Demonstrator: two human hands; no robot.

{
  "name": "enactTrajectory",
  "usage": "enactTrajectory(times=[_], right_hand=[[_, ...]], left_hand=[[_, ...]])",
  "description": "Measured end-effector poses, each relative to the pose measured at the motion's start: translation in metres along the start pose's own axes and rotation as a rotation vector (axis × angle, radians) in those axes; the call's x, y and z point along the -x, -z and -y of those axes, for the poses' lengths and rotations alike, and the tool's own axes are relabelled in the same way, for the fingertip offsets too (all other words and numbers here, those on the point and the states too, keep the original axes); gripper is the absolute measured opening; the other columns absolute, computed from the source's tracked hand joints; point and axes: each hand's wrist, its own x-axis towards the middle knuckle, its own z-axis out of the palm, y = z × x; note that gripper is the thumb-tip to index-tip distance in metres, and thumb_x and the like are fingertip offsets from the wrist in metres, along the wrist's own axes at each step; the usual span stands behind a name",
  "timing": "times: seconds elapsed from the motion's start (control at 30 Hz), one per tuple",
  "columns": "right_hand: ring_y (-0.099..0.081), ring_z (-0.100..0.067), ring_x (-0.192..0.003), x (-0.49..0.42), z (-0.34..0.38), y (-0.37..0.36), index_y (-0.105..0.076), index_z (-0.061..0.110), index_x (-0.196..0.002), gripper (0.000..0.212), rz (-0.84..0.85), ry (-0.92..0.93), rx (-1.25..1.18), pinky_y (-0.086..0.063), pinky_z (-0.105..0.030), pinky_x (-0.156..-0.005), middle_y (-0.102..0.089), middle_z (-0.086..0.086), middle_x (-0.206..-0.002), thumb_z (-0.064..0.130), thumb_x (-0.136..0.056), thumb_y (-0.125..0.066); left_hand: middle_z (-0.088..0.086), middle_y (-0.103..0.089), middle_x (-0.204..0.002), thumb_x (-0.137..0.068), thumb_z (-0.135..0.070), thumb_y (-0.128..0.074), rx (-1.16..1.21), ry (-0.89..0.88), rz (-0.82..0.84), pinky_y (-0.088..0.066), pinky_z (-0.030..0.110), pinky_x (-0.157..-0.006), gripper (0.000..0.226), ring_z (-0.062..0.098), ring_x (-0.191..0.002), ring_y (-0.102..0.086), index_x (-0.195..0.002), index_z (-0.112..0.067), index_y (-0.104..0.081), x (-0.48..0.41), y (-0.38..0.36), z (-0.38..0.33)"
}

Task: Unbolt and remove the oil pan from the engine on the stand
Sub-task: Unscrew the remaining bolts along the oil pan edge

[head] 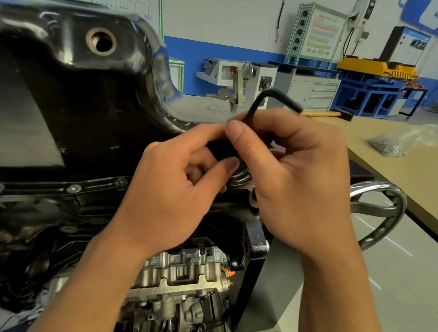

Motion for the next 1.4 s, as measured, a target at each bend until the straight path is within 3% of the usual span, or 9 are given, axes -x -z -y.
enactTrajectory(times=[0.1,0.27,0.4,0.63,0.8,1.07,1.2,1.3,1.4], right_hand=[[-0.065,-0.016,-0.077,0.0,0.001,0.0,-0.073,0.009,-0.099,0.012,0.102,0.033,0.055,-0.053,-0.023,-0.066,-0.065,-0.008,-0.085,0.011,-0.097,-0.062],[-0.066,-0.02,-0.08,0.0,0.0,-0.007,-0.074,0.015,-0.1,0.009,0.028,0.009,0.03,-0.054,-0.039,-0.071,-0.069,-0.006,-0.084,0.014,-0.094,-0.067],[-0.065,-0.016,-0.071,-0.001,0.0,-0.011,-0.075,0.014,-0.09,0.001,-0.038,0.012,0.003,-0.053,-0.026,-0.065,-0.07,-0.004,-0.078,0.014,-0.089,-0.074],[-0.062,-0.012,-0.081,-0.002,-0.002,-0.008,-0.069,0.008,-0.096,0.015,0.035,-0.026,0.079,-0.049,-0.024,-0.071,-0.067,0.0,-0.085,0.014,-0.1,-0.056],[-0.054,-0.005,-0.071,-0.001,-0.002,-0.008,-0.068,0.009,-0.099,0.016,0.057,-0.041,0.061,-0.04,-0.014,-0.067,-0.058,0.01,-0.076,0.012,-0.102,-0.052],[-0.057,-0.016,-0.068,-0.001,-0.003,-0.011,-0.069,0.004,-0.088,0.015,-0.009,-0.041,-0.018,-0.047,-0.025,-0.062,-0.063,-0.008,-0.072,0.014,-0.098,-0.062],[-0.058,-0.019,-0.07,-0.001,-0.005,-0.014,-0.07,0.003,-0.086,0.015,-0.015,-0.054,-0.036,-0.046,-0.028,-0.066,-0.063,-0.005,-0.072,0.013,-0.096,-0.065],[-0.064,-0.019,-0.08,-0.001,-0.006,-0.01,-0.07,0.002,-0.094,0.021,0.045,-0.063,0.023,-0.051,-0.035,-0.07,-0.067,-0.008,-0.083,0.015,-0.101,-0.057],[-0.063,-0.018,-0.084,-0.001,-0.004,-0.004,-0.068,0.001,-0.098,0.027,0.091,-0.079,0.091,-0.049,-0.036,-0.073,-0.067,-0.009,-0.088,0.02,-0.103,-0.049]], left_hand=[[-0.009,-0.063,-0.058,-0.1,-0.02,-0.055,0.048,-0.076,0.058,-0.041,0.009,-0.051,0.024,0.006,-0.048,-0.058,-0.09,-0.039,-0.065,-0.002,0.008,-0.002],[-0.002,-0.061,-0.054,-0.095,-0.029,-0.064,-0.02,-0.094,-0.083,-0.046,0.013,-0.05,0.009,0.014,-0.049,-0.062,-0.089,-0.029,-0.072,-0.005,0.008,-0.001],[-0.004,-0.059,-0.052,-0.084,-0.037,-0.073,-0.062,-0.037,-0.133,-0.039,0.011,-0.048,0.018,0.016,-0.041,-0.052,-0.083,-0.02,-0.068,-0.004,0.007,0.001],[-0.011,-0.056,-0.049,-0.082,-0.044,-0.069,-0.316,0.098,0.134,-0.036,0.021,-0.049,0.023,0.005,-0.041,-0.049,-0.103,-0.036,-0.075,0.003,0.013,0.004],[-0.004,-0.054,-0.047,-0.085,-0.04,-0.063,-0.322,0.068,0.053,-0.046,0.029,-0.049,0.017,0.013,-0.043,-0.052,-0.091,-0.029,-0.074,0.005,0.008,0.005],[-0.008,-0.057,-0.047,-0.078,-0.04,-0.072,-0.258,0.067,-0.086,-0.042,0.023,-0.046,0.012,0.011,-0.042,-0.054,-0.076,-0.028,-0.07,0.005,0.002,0.007],[-0.009,-0.06,-0.051,-0.084,-0.036,-0.074,-0.139,0.031,-0.082,-0.039,0.008,-0.048,0.011,0.011,-0.041,-0.054,-0.091,-0.028,-0.071,0.003,0.002,0.004],[-0.006,-0.063,-0.056,-0.093,-0.025,-0.062,-0.017,-0.014,0.037,-0.049,0.018,-0.052,0.024,0.017,-0.049,-0.062,-0.115,-0.032,-0.067,0.0,0.004,0.0],[-0.004,-0.064,-0.059,-0.101,-0.021,-0.055,0.031,-0.028,0.1,-0.049,0.019,-0.055,0.019,0.016,-0.055,-0.063,-0.108,-0.03,-0.07,0.0,0.003,0.001]])
